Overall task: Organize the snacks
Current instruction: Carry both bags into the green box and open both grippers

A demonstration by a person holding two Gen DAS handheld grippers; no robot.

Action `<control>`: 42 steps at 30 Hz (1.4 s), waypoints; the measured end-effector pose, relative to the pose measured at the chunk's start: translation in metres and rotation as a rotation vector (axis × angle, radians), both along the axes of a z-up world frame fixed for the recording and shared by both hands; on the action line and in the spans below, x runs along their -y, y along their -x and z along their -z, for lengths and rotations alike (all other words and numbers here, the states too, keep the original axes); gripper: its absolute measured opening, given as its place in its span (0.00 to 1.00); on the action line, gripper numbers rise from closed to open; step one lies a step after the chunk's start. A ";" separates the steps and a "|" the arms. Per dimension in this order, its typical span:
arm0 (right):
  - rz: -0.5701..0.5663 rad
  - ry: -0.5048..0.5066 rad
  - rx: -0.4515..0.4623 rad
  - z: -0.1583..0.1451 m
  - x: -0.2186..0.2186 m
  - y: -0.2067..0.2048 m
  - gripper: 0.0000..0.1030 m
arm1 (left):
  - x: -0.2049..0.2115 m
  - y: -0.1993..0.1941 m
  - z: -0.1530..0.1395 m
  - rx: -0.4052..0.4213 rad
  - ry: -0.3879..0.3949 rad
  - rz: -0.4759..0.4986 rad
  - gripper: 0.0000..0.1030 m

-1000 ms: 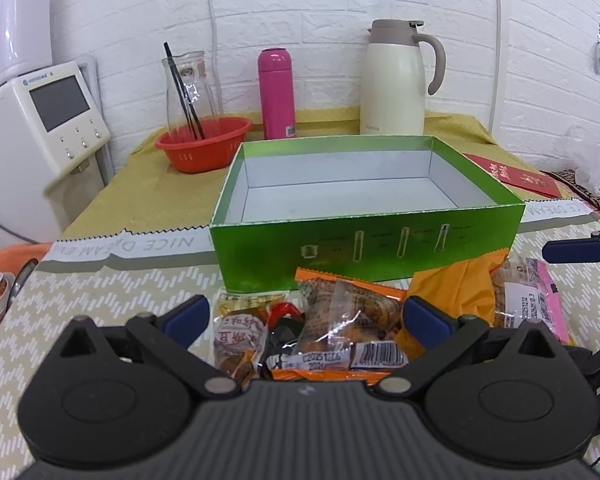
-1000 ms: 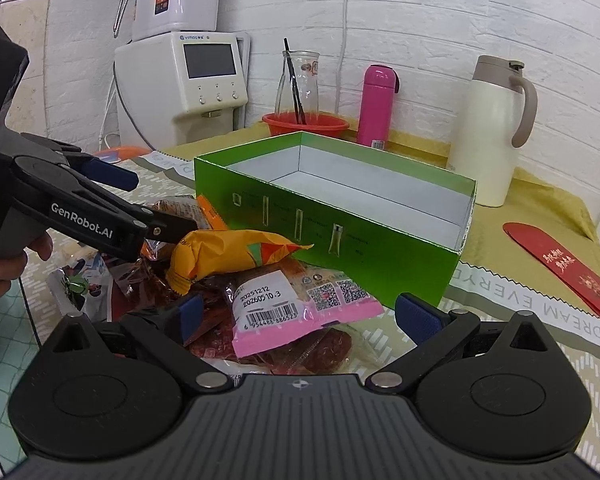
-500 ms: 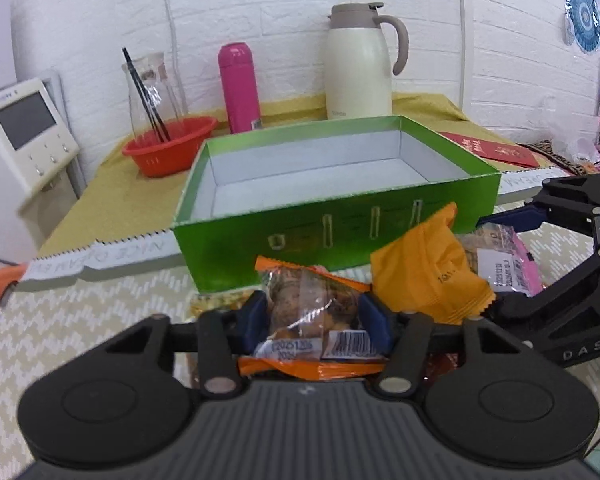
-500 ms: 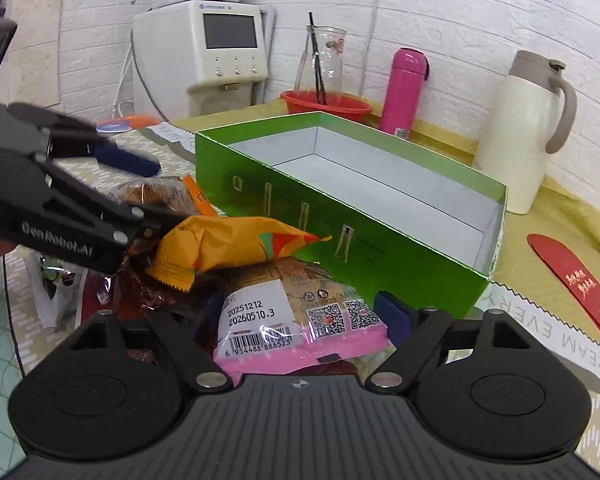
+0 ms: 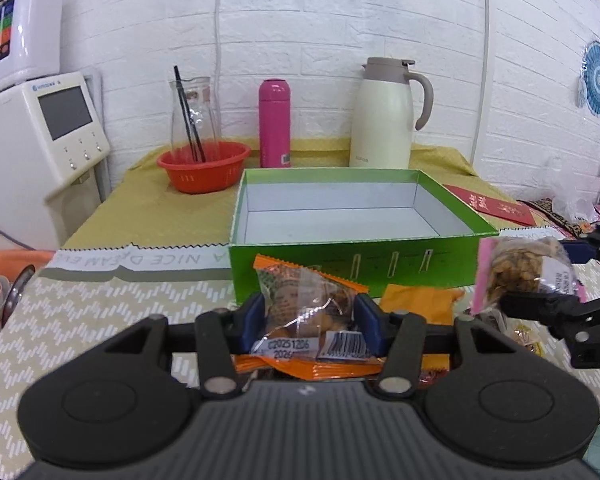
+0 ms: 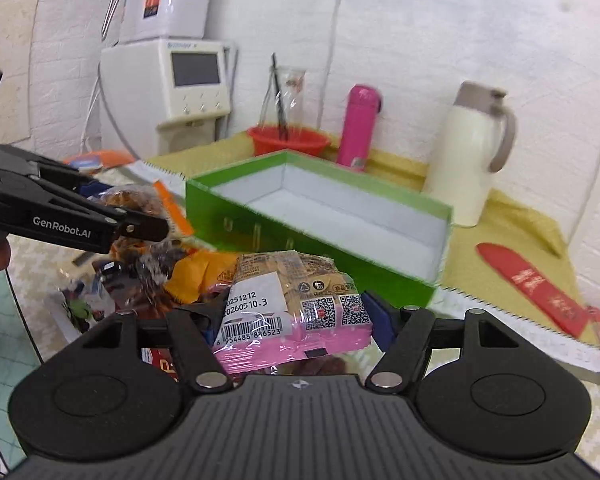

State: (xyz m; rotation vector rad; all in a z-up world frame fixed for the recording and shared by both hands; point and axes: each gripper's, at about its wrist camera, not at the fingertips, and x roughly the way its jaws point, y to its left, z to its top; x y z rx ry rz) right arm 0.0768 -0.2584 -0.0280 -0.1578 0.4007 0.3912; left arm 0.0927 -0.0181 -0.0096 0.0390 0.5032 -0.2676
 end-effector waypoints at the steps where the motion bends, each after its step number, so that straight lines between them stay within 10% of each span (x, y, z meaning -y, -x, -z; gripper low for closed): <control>1: 0.013 -0.025 0.010 -0.004 0.003 0.006 1.00 | -0.004 0.003 -0.003 0.004 0.008 -0.012 0.54; 13: 0.088 -0.189 -0.002 -0.013 0.012 0.022 1.00 | -0.018 0.021 -0.030 0.052 0.047 -0.051 0.53; 21: 0.195 -0.218 0.039 -0.012 0.031 -0.025 1.00 | 0.007 -0.031 -0.040 0.109 0.019 -0.023 0.53; 31: 0.255 -0.255 -0.055 -0.002 0.029 -0.142 1.00 | 0.031 -0.143 -0.014 -0.019 0.050 -0.015 0.55; 42: 0.333 -0.254 -0.066 0.007 0.049 -0.148 1.00 | 0.025 -0.138 -0.009 0.006 0.008 -0.051 0.72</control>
